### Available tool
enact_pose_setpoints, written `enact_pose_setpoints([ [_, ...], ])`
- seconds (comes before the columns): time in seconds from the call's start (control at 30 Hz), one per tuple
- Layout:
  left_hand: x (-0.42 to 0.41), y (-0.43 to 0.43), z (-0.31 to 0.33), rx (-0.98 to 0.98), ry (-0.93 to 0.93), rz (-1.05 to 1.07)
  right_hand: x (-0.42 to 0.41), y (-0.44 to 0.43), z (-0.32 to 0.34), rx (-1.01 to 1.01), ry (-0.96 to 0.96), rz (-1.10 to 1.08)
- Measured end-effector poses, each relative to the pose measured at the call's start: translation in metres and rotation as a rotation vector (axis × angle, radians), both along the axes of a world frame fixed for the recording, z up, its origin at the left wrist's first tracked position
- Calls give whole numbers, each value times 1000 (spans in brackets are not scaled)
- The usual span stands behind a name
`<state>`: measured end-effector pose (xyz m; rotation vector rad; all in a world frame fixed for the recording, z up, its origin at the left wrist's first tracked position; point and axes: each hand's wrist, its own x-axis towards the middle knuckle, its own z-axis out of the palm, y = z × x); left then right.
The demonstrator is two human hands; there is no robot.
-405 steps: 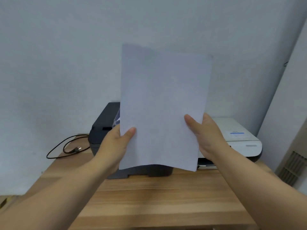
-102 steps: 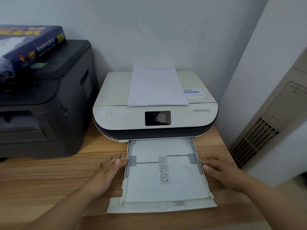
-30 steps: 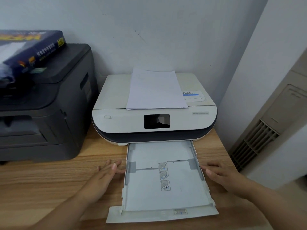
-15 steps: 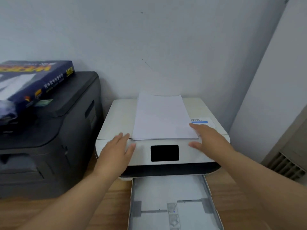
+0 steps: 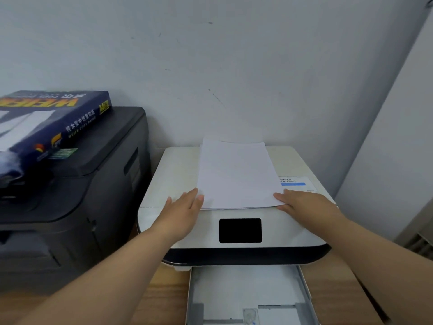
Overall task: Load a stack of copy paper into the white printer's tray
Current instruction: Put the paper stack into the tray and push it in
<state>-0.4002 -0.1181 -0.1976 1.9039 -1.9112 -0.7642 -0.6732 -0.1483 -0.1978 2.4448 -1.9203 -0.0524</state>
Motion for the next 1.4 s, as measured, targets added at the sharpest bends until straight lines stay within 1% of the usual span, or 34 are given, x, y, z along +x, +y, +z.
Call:
enact_pose_setpoints([
  [0.07,0,0,1,14,86,41,-1,1,-4,-44,108,57],
  [0.13,0,1,2,-2,203,87,-4,0,-9,-58,136,81],
  [0.2,-2,3,5,-81,287,175,-6,1,-12,-82,89,73],
  [0.27,-5,4,8,-180,366,359,-7,4,-10,-123,35,54],
  [0.3,-5,5,11,-164,462,473,-8,7,-9,-139,6,46],
  [0.33,-5,7,14,-61,607,570,-9,10,-9,-159,-10,47],
  [0.37,-6,8,15,92,774,629,-9,14,-8,-175,-2,57],
  [0.4,-6,10,16,248,921,638,-10,18,-7,-186,11,74],
  [0.43,-6,11,15,372,1030,616,-11,24,-6,-179,4,80],
  [0.47,-4,12,14,456,1110,587,-12,32,-5,-178,-20,105],
  [0.5,-4,12,12,498,1167,566,-13,42,-3,-203,-32,172],
  [0.53,-3,13,12,521,1214,553,-14,52,0,-220,-27,230],
  [0.57,-4,14,11,527,1238,558,-17,60,1,-231,-25,238],
  [0.6,-7,17,11,526,1253,566,-20,67,-1,-251,-29,242],
  [0.63,-9,19,10,503,1236,578,-20,74,0,-212,-71,248],
  [0.67,-12,23,9,476,1211,579,-16,81,5,-149,-197,238],
  [0.7,-15,26,8,451,1178,563,-11,83,6,-121,-395,174],
  [0.73,-17,29,7,437,1163,535,-11,85,5,34,-607,32],
  [0.77,-17,31,6,421,1159,514,-10,87,6,224,-928,-129],
  [0.8,-15,32,4,412,1164,498,-10,87,6,345,-1275,-270],
  [0.83,-13,34,4,405,1164,486,-9,86,7,428,-1565,-423],
  [0.87,-11,35,3,396,1162,485,-9,82,5,484,-1719,-548],
  [0.9,-9,35,1,386,1147,487,-8,78,3,560,-1769,-636],
  [0.93,-9,37,1,383,1133,478,-4,75,1,638,-1763,-688],
  [0.97,-9,38,0,380,1118,468,1,74,3,695,-1742,-710],
  [1.0,-11,40,0,380,1110,453,7,72,4,711,-1731,-719],
  [1.1,-15,43,-1,360,1091,450,26,70,14,651,-1782,-741],
  [1.13,-17,45,-1,349,1086,458,29,70,14,634,-1767,-743],
  [1.2,-20,48,-2,312,1059,464,33,69,12,595,-1671,-728],
  [1.27,-22,51,-4,243,968,447,34,73,9,527,-1583,-701],
  [1.33,-23,56,-6,163,863,413,33,76,6,481,-1560,-655],
  [1.4,-23,61,-7,108,804,385,32,83,5,455,-1548,-607],
])
